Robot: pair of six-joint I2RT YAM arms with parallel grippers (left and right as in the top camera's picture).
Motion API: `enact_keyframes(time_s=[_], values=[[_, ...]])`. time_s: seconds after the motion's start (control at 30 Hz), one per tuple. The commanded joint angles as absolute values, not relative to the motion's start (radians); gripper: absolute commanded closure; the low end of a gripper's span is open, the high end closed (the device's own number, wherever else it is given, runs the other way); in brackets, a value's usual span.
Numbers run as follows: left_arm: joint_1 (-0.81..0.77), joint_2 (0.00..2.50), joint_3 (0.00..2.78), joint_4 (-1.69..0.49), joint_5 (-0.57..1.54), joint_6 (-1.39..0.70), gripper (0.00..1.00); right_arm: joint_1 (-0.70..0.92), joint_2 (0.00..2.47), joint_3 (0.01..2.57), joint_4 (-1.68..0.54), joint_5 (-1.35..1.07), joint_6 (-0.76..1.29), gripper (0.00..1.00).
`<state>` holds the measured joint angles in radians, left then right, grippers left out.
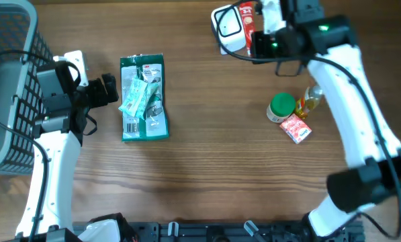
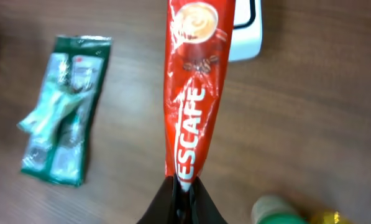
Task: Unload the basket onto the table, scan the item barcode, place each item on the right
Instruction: 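Hold the Nescafe stick under the scanner with the right gripper, then lower the Nescafe stick to the table right of center and release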
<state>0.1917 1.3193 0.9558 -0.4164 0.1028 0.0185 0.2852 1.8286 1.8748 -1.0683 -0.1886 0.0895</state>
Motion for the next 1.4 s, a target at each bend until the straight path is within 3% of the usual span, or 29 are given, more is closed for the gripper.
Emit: enact_keyframes(time_s=[0.0, 0.27, 0.53, 0.7, 0.9, 1.03, 1.23, 1.37], values=[[0.196, 1.322, 0.963, -0.413, 0.107, 0.026, 0.00, 0.307, 1.959, 1.889, -0.977, -0.095, 0.052, 0.96], [0.196, 1.322, 0.963, -0.413, 0.107, 0.026, 0.00, 0.321, 2.192, 1.888, -0.726, 0.012, 0.052, 0.96], [0.196, 1.322, 0.963, -0.413, 0.107, 0.026, 0.00, 0.321, 2.252, 1.832, -0.515, 0.007, 0.113, 0.96], [0.196, 1.322, 0.963, -0.413, 0.107, 0.026, 0.00, 0.321, 2.296, 1.825, -0.493, -0.011, 0.140, 0.96], [0.196, 1.322, 0.963, -0.413, 0.107, 0.026, 0.00, 0.317, 2.286, 1.825, -0.537, -0.035, 0.145, 0.96], [0.196, 1.322, 0.963, -0.413, 0.107, 0.026, 0.00, 0.303, 2.146, 1.825, -0.603, -0.084, 0.167, 0.96], [0.196, 1.322, 0.963, -0.413, 0.107, 0.026, 0.00, 0.302, 1.824, 1.825, -0.896, -0.091, 0.168, 0.96], [0.196, 1.322, 0.963, -0.413, 0.107, 0.026, 0.00, 0.302, 1.791, 1.824, -1.114, -0.090, 0.166, 0.96]])
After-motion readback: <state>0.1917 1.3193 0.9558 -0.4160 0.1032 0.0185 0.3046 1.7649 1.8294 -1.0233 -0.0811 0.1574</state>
